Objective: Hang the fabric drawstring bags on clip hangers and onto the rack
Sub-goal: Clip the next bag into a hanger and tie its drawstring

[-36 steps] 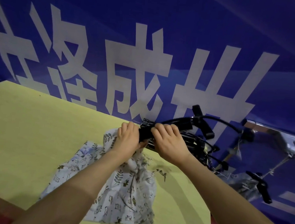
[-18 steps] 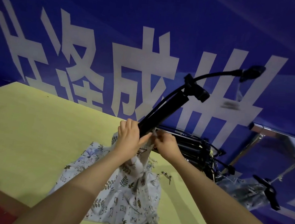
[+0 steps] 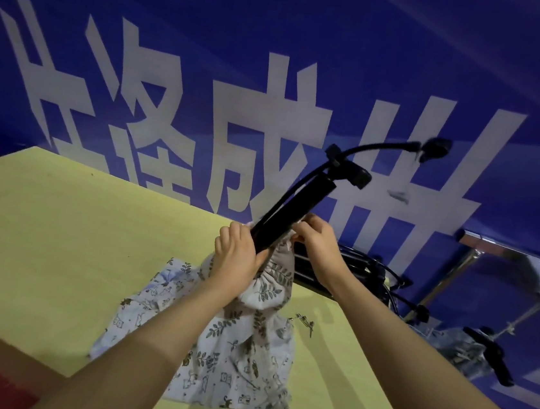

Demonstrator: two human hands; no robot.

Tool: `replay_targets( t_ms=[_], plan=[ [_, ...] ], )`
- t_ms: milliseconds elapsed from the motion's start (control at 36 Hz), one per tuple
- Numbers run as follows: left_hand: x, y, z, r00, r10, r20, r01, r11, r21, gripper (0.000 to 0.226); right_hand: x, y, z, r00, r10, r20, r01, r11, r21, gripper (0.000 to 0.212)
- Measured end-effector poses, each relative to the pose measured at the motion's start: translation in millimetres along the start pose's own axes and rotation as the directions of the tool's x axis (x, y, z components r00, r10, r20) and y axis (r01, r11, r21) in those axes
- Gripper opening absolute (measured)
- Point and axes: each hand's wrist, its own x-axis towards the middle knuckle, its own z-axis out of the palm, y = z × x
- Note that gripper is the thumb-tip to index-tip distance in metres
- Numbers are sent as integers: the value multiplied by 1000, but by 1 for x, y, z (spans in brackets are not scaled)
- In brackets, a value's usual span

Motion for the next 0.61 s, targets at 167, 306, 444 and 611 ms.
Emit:
replay_targets(
  t_ms=[167,306,444,611],
  plan=[
    [3,1,-5,992,117,44,-116,993,-26,49,3,8,-4,995,-39,-93,29,993,-113,39],
    [5,-3,-15,969,198,144,-129,913,-386,66,1,12,-4,990,-109,-84,73,932,-354,31],
    [8,-7,-27,984,125,128,-47,871,-490,56,-6,24,-2,995,-83,-61,47,893,-447,31],
    [8,-7,-36,989,145,-2,-124,839,-530,75,-7,41,8,998,-56,15,54,814,-579,56]
  ],
)
